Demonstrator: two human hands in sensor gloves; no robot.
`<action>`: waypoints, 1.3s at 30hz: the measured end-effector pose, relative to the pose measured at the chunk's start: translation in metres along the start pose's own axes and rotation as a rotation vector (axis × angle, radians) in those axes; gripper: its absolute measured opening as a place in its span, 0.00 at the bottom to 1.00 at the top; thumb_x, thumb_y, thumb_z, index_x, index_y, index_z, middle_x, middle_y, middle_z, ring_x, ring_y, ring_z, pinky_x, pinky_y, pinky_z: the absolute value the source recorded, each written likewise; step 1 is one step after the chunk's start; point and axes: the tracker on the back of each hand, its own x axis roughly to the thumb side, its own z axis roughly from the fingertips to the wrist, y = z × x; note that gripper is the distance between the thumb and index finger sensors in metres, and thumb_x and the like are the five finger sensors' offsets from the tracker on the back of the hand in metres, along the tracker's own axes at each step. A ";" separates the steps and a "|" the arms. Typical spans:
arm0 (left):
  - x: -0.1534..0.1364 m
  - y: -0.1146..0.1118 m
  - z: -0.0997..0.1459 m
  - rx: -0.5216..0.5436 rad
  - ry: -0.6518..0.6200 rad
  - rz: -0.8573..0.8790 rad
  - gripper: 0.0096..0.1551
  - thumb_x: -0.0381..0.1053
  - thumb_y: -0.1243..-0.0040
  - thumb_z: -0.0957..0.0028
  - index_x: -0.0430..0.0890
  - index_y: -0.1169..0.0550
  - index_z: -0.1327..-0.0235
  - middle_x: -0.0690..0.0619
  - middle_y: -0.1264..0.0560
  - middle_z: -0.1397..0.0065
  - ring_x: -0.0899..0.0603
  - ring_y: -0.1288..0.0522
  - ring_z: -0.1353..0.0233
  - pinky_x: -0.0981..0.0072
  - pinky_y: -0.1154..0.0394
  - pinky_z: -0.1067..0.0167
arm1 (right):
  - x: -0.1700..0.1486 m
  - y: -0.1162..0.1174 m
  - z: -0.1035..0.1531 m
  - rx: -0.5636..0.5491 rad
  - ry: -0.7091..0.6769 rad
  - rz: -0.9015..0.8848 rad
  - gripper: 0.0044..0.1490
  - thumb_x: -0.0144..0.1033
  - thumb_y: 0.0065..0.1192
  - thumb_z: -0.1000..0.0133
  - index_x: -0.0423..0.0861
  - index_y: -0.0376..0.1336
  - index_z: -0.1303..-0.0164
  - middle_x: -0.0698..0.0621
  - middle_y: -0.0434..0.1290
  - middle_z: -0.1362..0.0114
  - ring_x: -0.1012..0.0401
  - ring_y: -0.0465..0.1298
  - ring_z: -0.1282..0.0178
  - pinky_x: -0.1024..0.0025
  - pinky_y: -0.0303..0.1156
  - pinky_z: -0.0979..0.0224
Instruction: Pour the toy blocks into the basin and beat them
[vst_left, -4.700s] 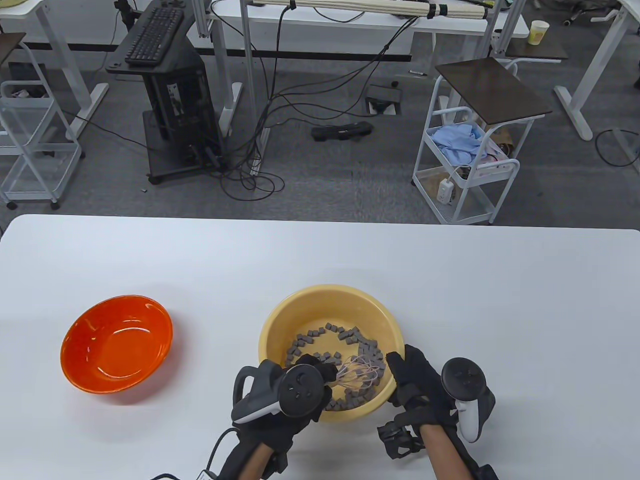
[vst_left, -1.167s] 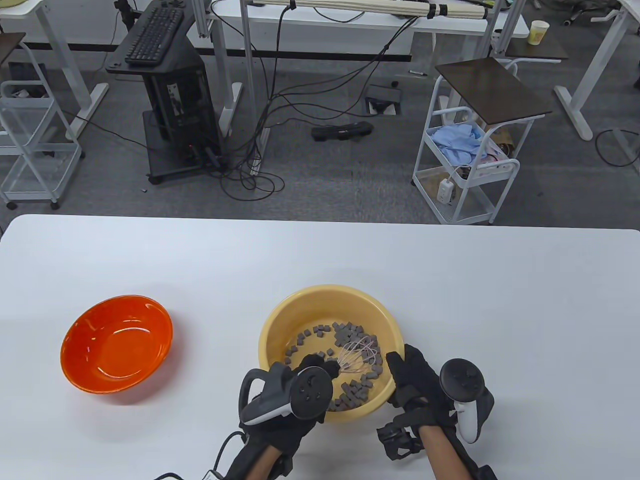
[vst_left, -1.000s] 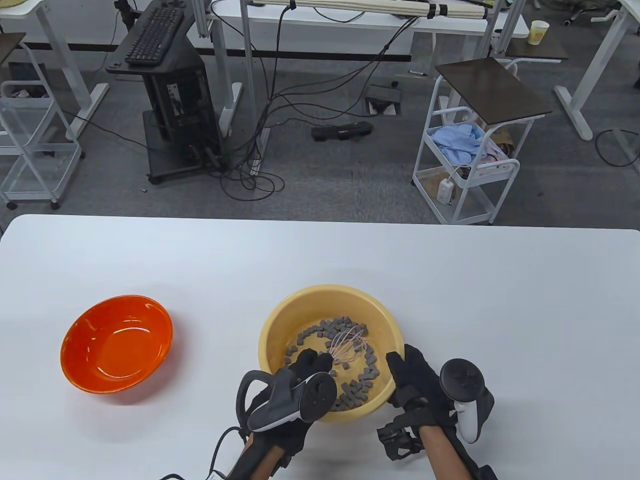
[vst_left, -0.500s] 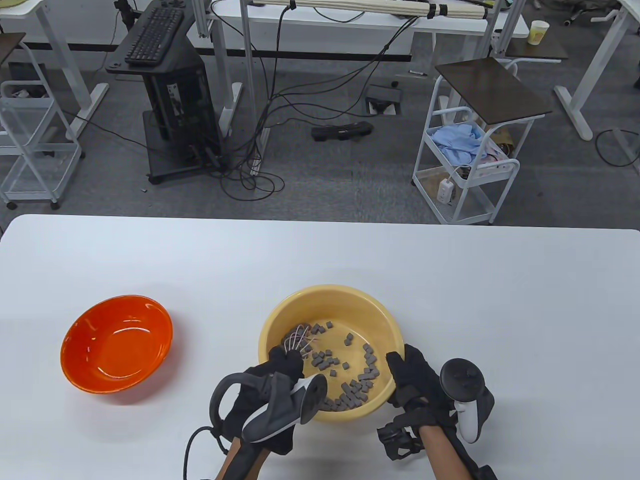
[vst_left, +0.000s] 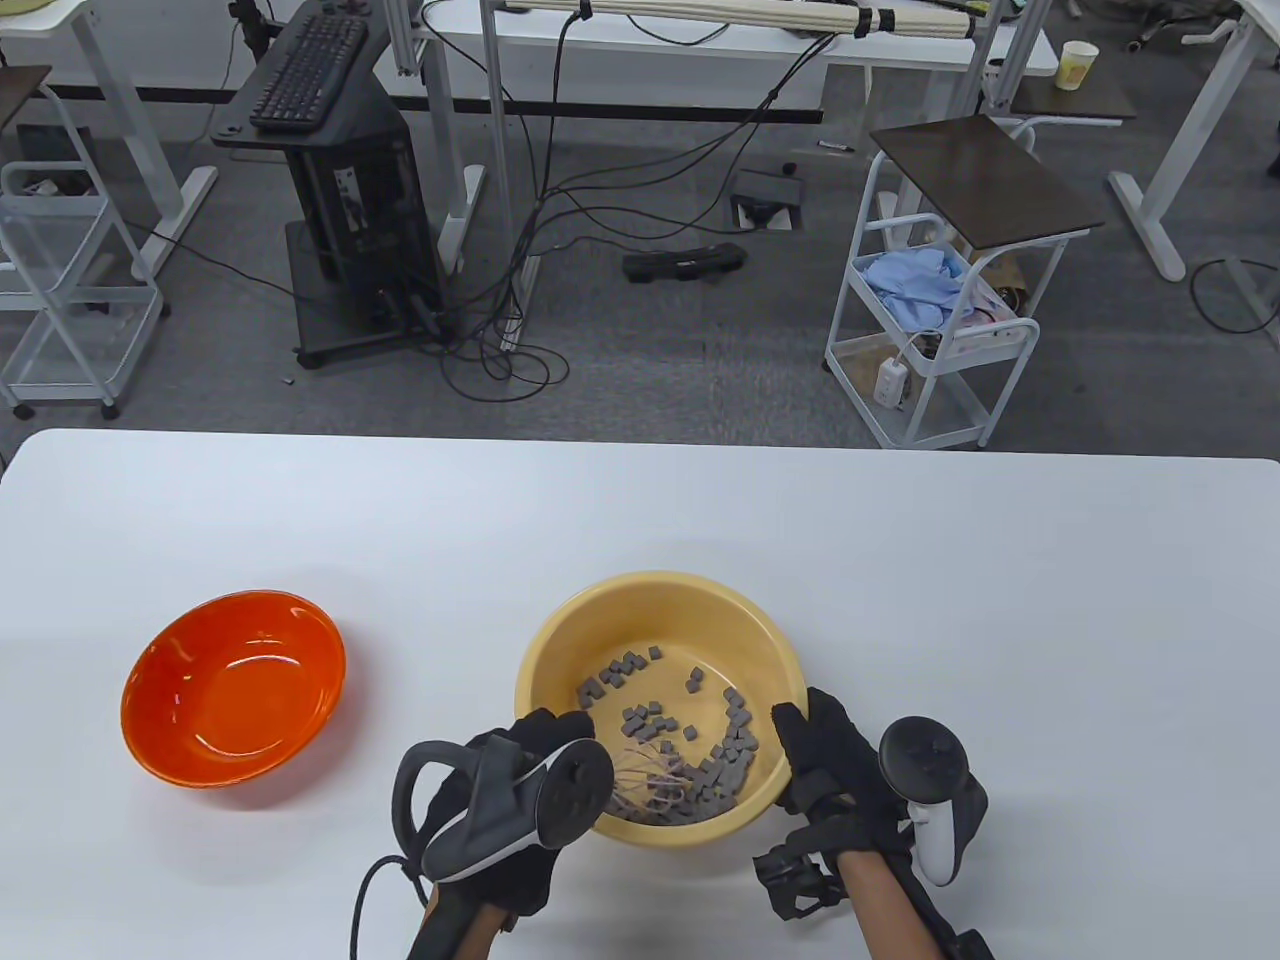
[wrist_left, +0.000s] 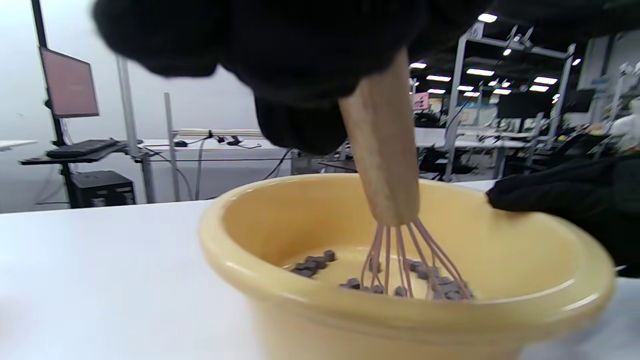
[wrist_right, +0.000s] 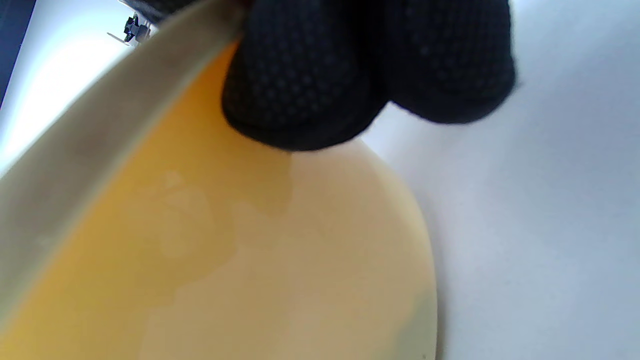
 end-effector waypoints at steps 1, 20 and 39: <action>0.002 -0.004 -0.002 -0.005 -0.026 0.032 0.21 0.52 0.46 0.30 0.43 0.18 0.34 0.43 0.14 0.46 0.60 0.16 0.69 0.65 0.15 0.62 | 0.000 0.000 0.000 0.001 0.001 -0.001 0.37 0.42 0.57 0.27 0.28 0.53 0.22 0.33 0.72 0.44 0.59 0.81 0.68 0.64 0.81 0.57; 0.039 -0.051 -0.024 -0.101 -0.057 -0.121 0.27 0.48 0.44 0.29 0.42 0.30 0.19 0.34 0.28 0.22 0.53 0.14 0.47 0.57 0.15 0.44 | -0.006 -0.006 -0.005 0.132 0.082 -0.131 0.33 0.41 0.60 0.28 0.28 0.53 0.29 0.36 0.74 0.49 0.57 0.84 0.68 0.62 0.82 0.58; 0.014 0.010 0.007 -0.037 0.160 -0.179 0.22 0.56 0.43 0.31 0.42 0.14 0.43 0.38 0.13 0.46 0.62 0.18 0.73 0.68 0.14 0.67 | -0.007 -0.005 -0.004 0.095 0.080 -0.133 0.33 0.40 0.60 0.28 0.28 0.54 0.30 0.35 0.74 0.49 0.57 0.84 0.69 0.63 0.83 0.58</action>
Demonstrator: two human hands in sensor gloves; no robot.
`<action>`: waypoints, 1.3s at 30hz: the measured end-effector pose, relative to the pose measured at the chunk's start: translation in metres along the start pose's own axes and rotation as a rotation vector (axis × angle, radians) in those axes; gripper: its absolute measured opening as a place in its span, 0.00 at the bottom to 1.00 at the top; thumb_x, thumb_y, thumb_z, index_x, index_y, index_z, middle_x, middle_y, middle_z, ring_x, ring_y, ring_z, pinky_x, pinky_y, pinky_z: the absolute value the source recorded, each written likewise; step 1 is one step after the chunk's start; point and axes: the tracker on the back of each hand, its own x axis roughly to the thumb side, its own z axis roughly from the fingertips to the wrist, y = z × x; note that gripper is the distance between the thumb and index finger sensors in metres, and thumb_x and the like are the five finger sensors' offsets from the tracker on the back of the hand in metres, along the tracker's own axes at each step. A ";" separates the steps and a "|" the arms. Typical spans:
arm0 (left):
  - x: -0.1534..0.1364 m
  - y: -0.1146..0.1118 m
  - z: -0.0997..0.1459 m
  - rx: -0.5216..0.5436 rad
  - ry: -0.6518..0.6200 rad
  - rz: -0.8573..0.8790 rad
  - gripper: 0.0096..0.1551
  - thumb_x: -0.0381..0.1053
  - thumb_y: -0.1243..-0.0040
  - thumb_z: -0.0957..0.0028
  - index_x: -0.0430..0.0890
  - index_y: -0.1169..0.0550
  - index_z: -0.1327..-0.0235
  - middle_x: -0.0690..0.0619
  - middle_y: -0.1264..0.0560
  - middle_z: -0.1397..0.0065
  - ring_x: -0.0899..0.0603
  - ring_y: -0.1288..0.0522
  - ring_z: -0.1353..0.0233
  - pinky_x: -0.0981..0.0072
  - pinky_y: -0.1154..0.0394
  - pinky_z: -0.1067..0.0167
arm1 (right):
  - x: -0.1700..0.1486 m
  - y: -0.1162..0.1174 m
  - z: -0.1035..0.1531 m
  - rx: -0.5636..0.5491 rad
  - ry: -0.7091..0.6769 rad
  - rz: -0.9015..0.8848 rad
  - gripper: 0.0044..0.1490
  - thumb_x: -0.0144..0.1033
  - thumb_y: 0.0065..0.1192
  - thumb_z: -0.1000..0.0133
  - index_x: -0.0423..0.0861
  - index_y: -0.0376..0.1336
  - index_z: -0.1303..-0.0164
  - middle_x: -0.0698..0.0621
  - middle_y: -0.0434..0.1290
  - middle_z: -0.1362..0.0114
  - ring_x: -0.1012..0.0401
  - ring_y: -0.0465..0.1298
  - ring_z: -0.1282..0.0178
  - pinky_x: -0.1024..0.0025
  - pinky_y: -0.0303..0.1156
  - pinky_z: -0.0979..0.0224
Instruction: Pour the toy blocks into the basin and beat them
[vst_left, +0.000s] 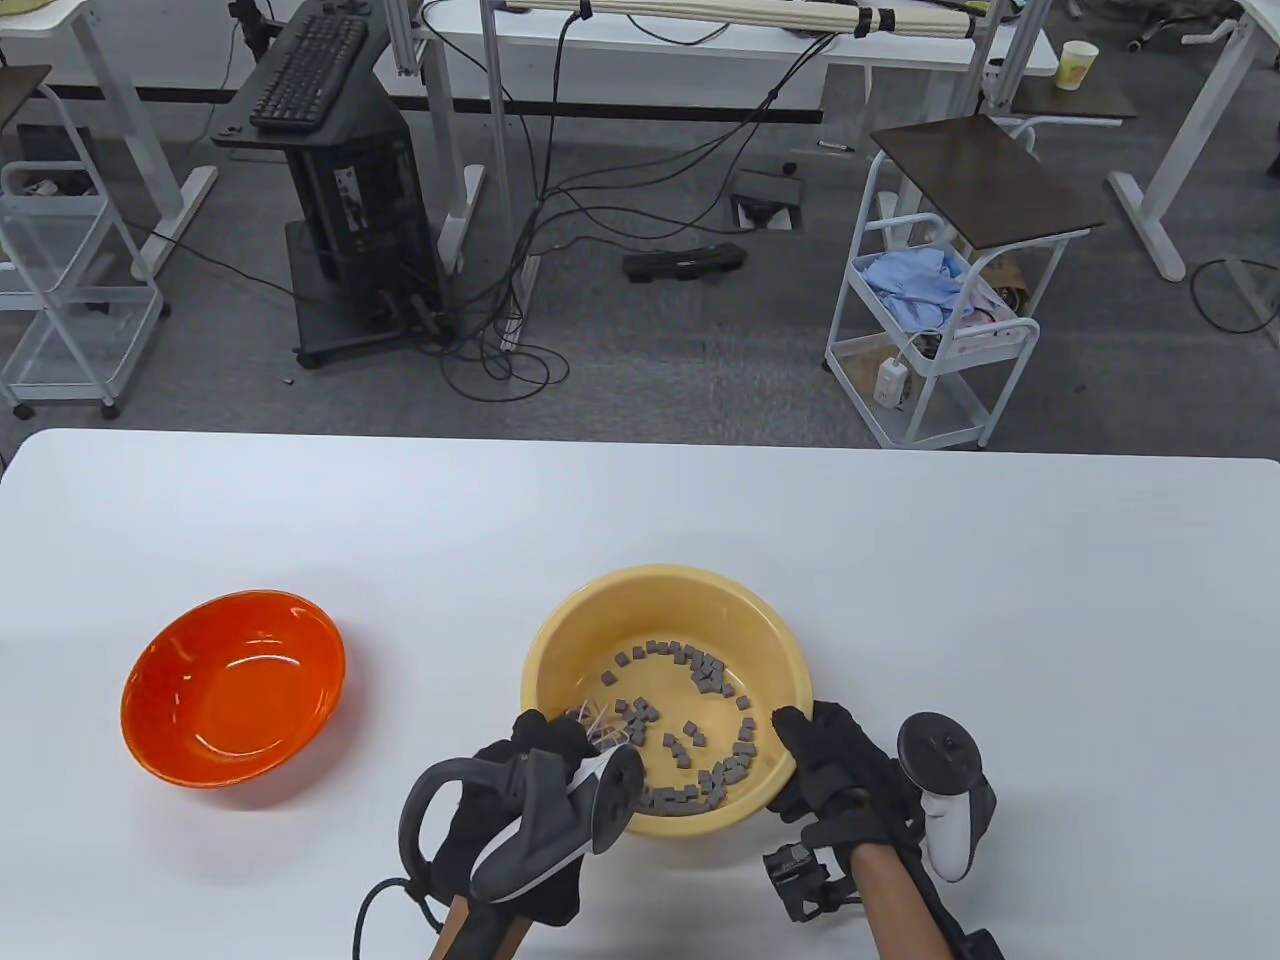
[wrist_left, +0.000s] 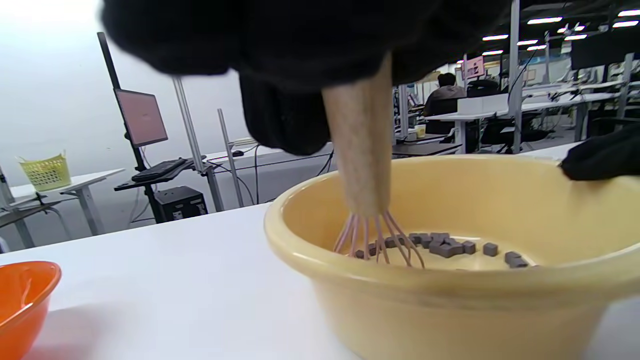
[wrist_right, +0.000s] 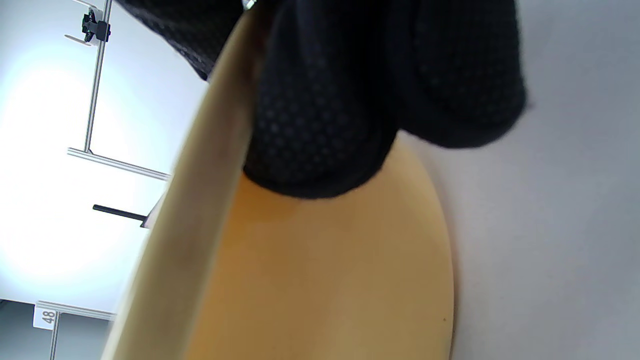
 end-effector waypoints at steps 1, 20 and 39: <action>-0.001 0.001 0.001 -0.004 -0.017 0.027 0.23 0.57 0.44 0.30 0.41 0.14 0.44 0.38 0.13 0.47 0.62 0.18 0.73 0.68 0.15 0.67 | 0.000 0.000 0.000 0.001 0.001 -0.001 0.33 0.41 0.60 0.28 0.28 0.54 0.29 0.35 0.74 0.49 0.57 0.84 0.68 0.63 0.83 0.58; 0.053 -0.051 -0.023 -0.145 -0.289 0.132 0.29 0.49 0.43 0.29 0.41 0.30 0.18 0.31 0.30 0.19 0.50 0.15 0.46 0.52 0.17 0.43 | 0.000 0.000 0.001 0.021 0.005 -0.015 0.34 0.41 0.59 0.27 0.29 0.53 0.28 0.35 0.74 0.48 0.57 0.83 0.67 0.62 0.82 0.57; 0.026 -0.035 -0.021 -0.061 -0.020 -0.104 0.23 0.51 0.38 0.33 0.44 0.22 0.28 0.34 0.23 0.26 0.58 0.16 0.63 0.61 0.14 0.56 | 0.000 0.000 0.000 0.016 -0.004 -0.004 0.34 0.41 0.59 0.27 0.29 0.53 0.28 0.35 0.74 0.48 0.57 0.83 0.68 0.62 0.82 0.57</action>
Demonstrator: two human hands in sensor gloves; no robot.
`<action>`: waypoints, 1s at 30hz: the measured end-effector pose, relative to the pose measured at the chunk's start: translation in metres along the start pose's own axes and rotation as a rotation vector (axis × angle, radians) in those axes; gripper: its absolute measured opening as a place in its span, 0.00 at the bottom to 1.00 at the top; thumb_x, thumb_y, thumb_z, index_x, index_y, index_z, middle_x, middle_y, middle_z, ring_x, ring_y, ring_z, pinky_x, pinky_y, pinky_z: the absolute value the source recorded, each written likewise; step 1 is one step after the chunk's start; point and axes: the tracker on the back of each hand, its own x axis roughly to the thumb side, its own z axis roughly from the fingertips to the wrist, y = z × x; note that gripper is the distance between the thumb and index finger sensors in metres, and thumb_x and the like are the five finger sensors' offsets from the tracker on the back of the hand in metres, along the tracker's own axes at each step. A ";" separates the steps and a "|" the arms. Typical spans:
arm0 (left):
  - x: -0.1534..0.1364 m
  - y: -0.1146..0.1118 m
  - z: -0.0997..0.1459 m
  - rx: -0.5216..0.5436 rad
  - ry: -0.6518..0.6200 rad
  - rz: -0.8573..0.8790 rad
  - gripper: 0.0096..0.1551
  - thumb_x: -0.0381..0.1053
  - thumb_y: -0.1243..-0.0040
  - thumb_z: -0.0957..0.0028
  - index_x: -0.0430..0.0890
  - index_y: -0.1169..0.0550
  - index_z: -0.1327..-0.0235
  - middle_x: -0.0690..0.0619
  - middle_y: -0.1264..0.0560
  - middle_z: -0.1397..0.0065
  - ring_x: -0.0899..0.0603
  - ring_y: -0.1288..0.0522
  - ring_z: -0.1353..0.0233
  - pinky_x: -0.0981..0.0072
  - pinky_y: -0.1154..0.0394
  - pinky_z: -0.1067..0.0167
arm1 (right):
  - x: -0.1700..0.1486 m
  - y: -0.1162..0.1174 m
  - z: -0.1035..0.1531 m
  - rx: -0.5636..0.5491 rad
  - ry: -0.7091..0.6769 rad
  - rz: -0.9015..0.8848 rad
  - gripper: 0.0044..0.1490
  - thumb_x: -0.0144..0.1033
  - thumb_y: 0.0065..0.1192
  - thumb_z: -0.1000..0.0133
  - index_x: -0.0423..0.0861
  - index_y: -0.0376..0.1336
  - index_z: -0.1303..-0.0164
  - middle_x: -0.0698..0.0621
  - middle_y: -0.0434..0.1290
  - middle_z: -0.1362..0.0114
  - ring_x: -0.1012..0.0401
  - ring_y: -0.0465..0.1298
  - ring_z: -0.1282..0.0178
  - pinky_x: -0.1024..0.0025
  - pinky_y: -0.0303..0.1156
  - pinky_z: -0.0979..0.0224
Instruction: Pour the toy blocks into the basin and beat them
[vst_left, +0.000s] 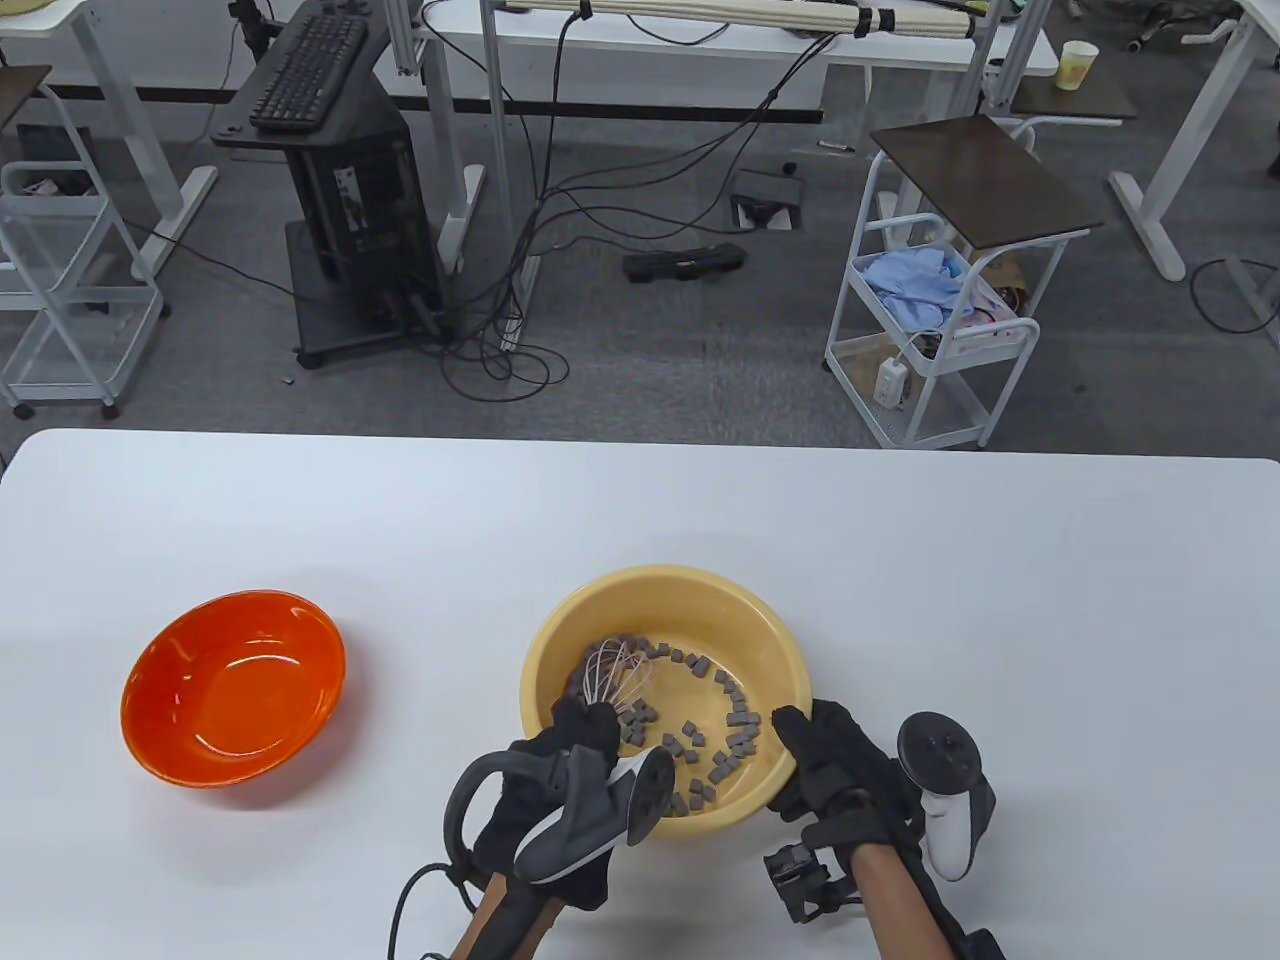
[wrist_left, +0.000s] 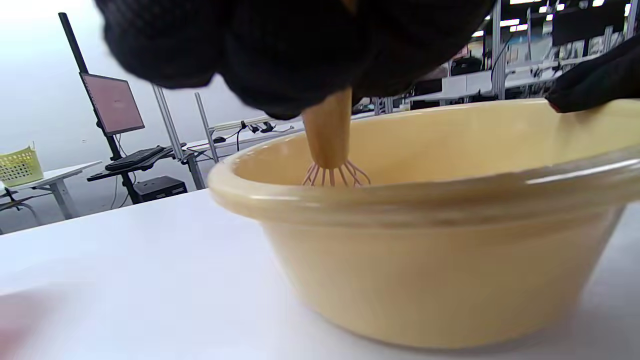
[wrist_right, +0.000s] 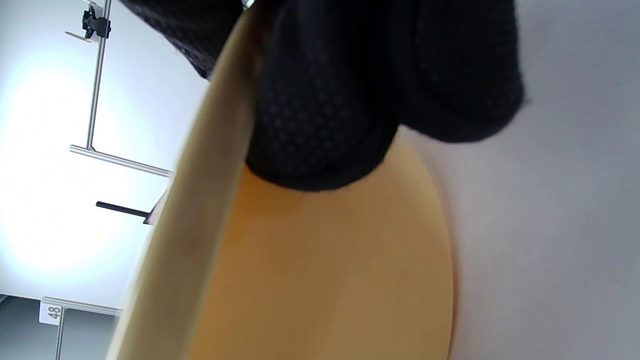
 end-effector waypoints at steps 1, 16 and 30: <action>-0.001 0.005 0.003 -0.011 0.001 -0.008 0.23 0.51 0.39 0.33 0.44 0.21 0.29 0.34 0.22 0.27 0.58 0.16 0.64 0.62 0.14 0.57 | 0.000 0.000 0.000 0.000 0.000 0.001 0.34 0.41 0.59 0.27 0.29 0.53 0.28 0.35 0.74 0.48 0.57 0.83 0.68 0.62 0.82 0.57; -0.018 0.036 0.028 0.031 -0.158 0.244 0.21 0.52 0.44 0.31 0.42 0.15 0.39 0.36 0.14 0.42 0.61 0.17 0.72 0.67 0.14 0.65 | -0.001 0.001 0.000 -0.017 -0.004 0.010 0.34 0.41 0.59 0.27 0.29 0.53 0.28 0.35 0.74 0.48 0.58 0.83 0.68 0.63 0.82 0.57; 0.025 -0.002 0.001 -0.093 -0.347 0.343 0.32 0.51 0.40 0.30 0.38 0.30 0.18 0.30 0.30 0.20 0.49 0.16 0.41 0.51 0.18 0.39 | -0.001 0.001 0.000 -0.006 0.000 0.000 0.34 0.42 0.59 0.27 0.29 0.53 0.27 0.35 0.73 0.47 0.57 0.83 0.67 0.62 0.82 0.56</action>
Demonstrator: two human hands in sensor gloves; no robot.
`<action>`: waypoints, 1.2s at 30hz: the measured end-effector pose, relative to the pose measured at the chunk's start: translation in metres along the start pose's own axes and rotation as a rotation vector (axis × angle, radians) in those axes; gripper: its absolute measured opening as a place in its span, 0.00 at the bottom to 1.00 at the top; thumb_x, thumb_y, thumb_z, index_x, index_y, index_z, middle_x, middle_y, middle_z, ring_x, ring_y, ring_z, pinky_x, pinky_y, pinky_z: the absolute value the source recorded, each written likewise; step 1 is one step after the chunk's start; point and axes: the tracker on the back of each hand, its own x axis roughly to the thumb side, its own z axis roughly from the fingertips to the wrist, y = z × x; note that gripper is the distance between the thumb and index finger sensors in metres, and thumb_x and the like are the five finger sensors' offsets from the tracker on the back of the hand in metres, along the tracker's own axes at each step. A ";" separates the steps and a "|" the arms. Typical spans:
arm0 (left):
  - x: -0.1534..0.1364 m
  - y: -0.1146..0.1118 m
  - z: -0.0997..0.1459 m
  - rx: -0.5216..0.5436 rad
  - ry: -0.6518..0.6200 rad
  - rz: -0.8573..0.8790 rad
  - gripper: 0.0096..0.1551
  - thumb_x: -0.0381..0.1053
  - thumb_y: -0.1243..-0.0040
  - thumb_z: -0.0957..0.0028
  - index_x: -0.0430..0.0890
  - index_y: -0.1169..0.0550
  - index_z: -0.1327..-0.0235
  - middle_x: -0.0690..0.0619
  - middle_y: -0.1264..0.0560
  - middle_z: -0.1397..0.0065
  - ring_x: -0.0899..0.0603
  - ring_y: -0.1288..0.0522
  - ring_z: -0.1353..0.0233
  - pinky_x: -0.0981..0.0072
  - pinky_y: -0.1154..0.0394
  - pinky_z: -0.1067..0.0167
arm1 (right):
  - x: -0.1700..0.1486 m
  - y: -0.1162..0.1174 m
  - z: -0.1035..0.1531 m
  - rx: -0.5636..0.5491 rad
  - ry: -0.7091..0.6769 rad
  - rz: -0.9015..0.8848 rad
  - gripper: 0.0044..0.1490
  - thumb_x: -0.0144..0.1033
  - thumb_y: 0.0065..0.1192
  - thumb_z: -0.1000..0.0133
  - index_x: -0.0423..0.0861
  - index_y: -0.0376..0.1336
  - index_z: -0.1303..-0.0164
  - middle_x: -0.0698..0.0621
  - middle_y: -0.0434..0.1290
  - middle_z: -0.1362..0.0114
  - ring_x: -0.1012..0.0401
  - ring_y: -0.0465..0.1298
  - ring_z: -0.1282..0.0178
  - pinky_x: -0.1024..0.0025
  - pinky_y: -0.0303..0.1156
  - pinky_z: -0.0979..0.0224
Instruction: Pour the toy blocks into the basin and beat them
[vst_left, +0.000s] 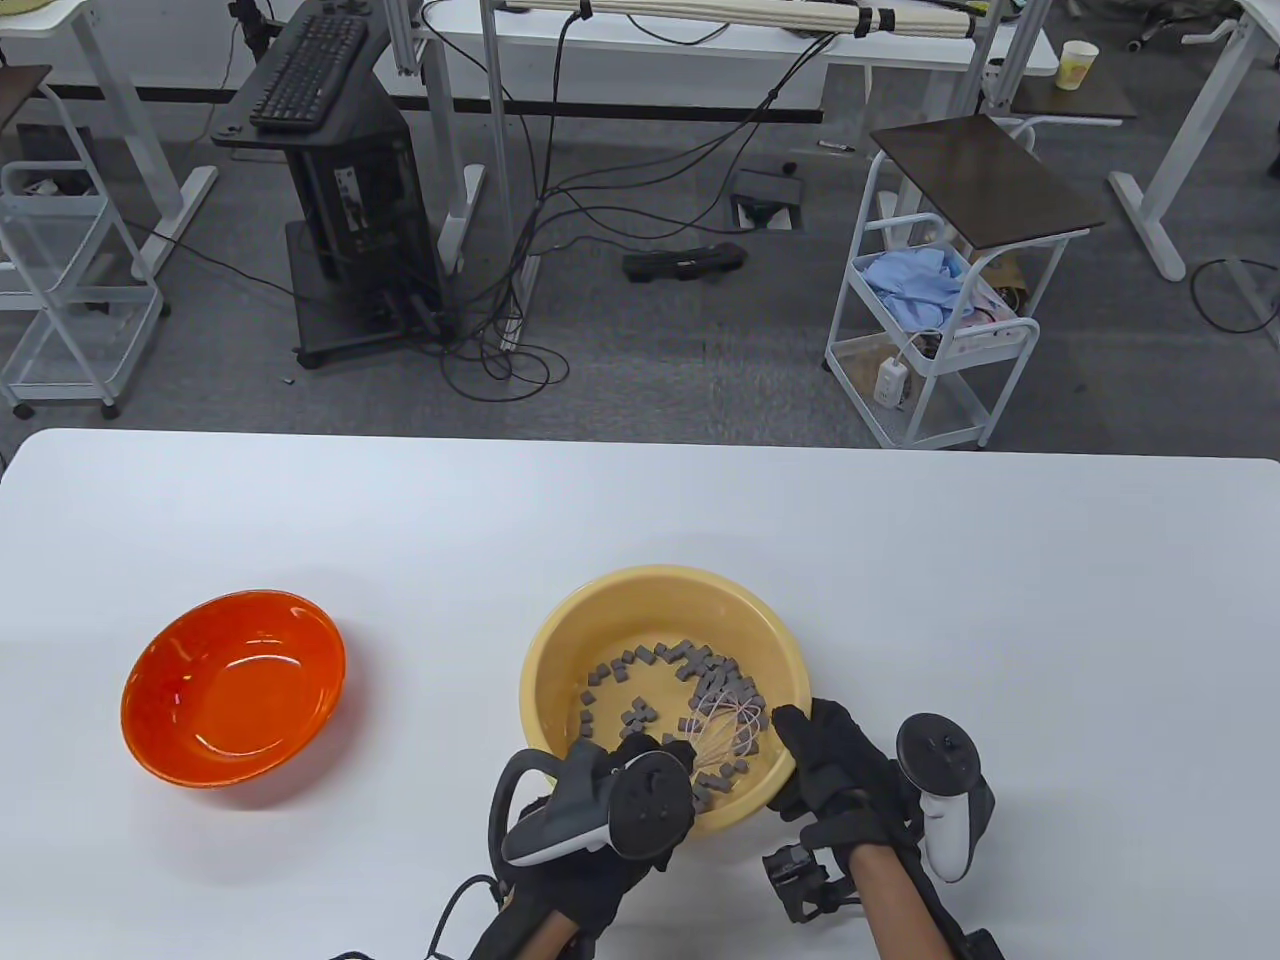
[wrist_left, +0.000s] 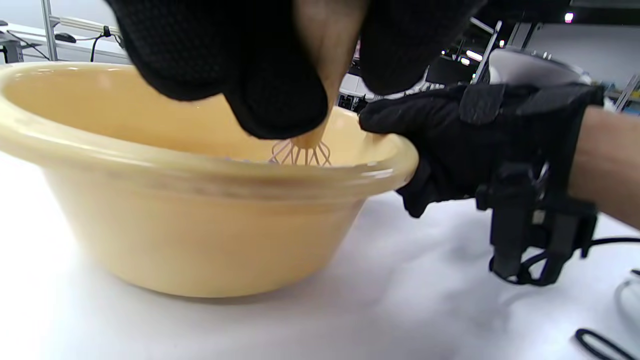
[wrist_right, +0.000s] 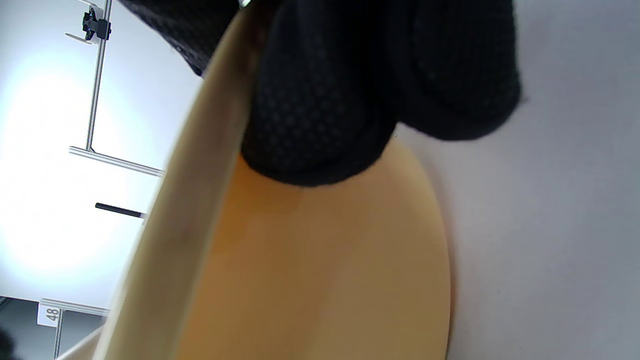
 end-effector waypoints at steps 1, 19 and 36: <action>0.001 -0.002 -0.001 0.006 0.011 -0.024 0.32 0.50 0.40 0.30 0.38 0.31 0.18 0.30 0.31 0.20 0.48 0.16 0.40 0.50 0.18 0.39 | 0.000 0.000 0.000 0.000 0.000 0.000 0.34 0.42 0.59 0.27 0.29 0.53 0.26 0.35 0.73 0.47 0.58 0.83 0.67 0.62 0.82 0.56; -0.025 -0.007 -0.002 0.159 0.317 -0.316 0.26 0.49 0.41 0.31 0.44 0.27 0.22 0.35 0.27 0.21 0.59 0.18 0.62 0.61 0.16 0.56 | 0.000 0.000 0.000 0.000 -0.004 0.000 0.34 0.42 0.59 0.27 0.29 0.53 0.26 0.34 0.73 0.47 0.57 0.83 0.67 0.62 0.82 0.56; -0.019 0.030 0.028 0.245 0.313 -0.325 0.18 0.50 0.45 0.35 0.48 0.15 0.41 0.42 0.15 0.37 0.60 0.19 0.71 0.64 0.16 0.63 | 0.000 0.000 0.000 -0.008 -0.008 0.006 0.34 0.42 0.59 0.27 0.29 0.53 0.26 0.34 0.73 0.47 0.57 0.83 0.67 0.62 0.82 0.56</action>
